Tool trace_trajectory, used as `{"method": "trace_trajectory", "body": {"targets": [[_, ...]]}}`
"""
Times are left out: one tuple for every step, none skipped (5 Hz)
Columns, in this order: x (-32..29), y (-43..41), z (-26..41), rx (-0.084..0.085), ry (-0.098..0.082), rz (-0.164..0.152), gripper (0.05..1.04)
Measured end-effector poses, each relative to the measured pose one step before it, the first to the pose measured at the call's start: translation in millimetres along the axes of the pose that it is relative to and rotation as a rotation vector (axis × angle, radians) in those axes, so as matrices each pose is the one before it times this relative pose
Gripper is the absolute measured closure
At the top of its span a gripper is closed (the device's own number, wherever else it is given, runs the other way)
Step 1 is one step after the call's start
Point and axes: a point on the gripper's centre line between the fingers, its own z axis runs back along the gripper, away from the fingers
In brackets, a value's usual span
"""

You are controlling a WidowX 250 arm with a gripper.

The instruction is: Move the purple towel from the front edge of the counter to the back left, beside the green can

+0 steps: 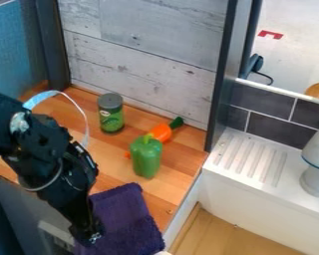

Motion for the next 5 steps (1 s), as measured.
{"method": "trace_trajectory", "body": {"targets": [[0.18, 2.03, -10.25, 0.0057, 0.0078, 0.0223, 0.082], [12.02, 4.91, -4.51, 0.0039, -0.0066, 0.0266, 0.082], [13.49, 5.82, -5.84, 0.0026, -0.0006, 0.0342, 0.082], [7.76, 3.6, -9.89, -0.0002, 0.015, 0.0287, 0.082], [0.62, -1.16, -10.4, 0.0024, 0.0195, -0.0011, 0.082]]}}
